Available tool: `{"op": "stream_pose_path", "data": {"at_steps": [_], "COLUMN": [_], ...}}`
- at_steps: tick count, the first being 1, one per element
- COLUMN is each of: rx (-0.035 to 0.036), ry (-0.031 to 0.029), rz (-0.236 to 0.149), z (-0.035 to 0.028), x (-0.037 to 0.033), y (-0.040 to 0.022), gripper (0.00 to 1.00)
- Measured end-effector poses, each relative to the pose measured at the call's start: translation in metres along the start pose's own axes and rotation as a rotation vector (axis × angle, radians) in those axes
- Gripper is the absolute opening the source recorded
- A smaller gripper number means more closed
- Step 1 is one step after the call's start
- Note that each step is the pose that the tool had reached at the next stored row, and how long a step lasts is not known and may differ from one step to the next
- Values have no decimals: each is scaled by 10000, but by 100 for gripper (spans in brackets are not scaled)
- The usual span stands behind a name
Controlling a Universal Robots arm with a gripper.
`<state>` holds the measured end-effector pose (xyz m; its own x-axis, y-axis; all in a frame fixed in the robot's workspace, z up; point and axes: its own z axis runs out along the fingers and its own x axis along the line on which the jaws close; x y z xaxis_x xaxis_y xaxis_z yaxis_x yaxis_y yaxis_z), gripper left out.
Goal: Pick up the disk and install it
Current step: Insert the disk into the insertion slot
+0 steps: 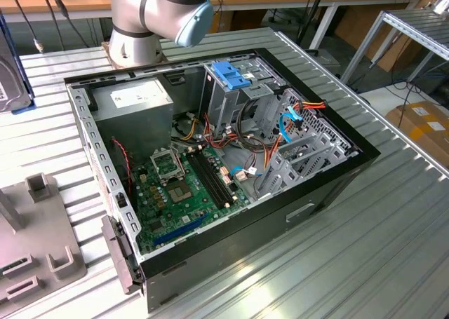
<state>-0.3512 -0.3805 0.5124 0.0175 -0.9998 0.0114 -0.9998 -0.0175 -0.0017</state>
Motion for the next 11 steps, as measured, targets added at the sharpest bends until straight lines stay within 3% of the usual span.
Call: {"op": "stream_pose_path", "data": {"at_steps": [4, 6, 9, 11], "rx": [0, 0, 0, 0], "ry": [0, 0, 0, 0], "rz": [0, 0, 0, 0], "z": [0, 0, 1, 1], "x": [2, 3, 5, 5], "y": [-131, -168, -280, -315], "gripper": [37, 37, 37, 37]}}
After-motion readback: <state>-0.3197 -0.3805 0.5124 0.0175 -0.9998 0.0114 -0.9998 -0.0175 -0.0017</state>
